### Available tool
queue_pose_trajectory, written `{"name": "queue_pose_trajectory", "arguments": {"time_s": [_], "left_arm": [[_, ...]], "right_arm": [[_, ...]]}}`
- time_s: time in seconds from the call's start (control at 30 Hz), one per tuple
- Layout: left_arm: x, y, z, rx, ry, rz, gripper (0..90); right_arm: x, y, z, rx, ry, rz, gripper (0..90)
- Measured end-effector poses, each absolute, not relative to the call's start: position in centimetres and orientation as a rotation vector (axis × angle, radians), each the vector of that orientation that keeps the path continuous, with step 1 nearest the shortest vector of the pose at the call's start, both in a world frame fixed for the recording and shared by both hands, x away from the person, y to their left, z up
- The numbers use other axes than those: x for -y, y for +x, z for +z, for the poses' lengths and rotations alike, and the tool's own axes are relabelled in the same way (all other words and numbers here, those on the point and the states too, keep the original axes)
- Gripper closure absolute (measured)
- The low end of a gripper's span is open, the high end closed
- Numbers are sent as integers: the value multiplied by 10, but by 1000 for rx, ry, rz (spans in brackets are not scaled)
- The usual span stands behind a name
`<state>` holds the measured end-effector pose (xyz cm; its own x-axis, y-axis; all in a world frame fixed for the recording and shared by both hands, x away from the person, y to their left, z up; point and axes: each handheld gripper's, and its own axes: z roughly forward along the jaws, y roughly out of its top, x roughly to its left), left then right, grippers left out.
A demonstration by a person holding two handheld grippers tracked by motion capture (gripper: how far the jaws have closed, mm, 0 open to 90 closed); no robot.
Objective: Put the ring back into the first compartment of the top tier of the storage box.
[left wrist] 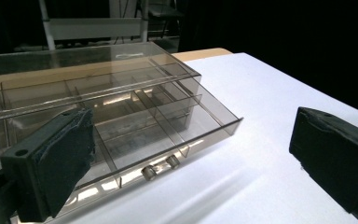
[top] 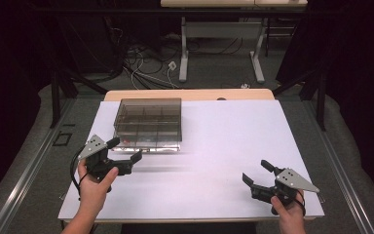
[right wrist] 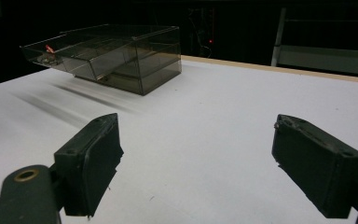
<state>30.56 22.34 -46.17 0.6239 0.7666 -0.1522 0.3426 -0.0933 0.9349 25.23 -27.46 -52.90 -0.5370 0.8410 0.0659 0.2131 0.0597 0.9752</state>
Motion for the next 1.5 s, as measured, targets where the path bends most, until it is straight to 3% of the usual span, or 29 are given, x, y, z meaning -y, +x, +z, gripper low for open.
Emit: {"name": "queue_pose_trajectory", "arguments": {"time_s": [0.53,1.5], "left_arm": [[-237,281,-468,-886,1711,467,3],[-291,275,-513,-1083,1686,444,4]], "right_arm": [[274,253,-529,-1801,1055,1513,149],[273,251,-529,-1808,1065,1500,149]]}}
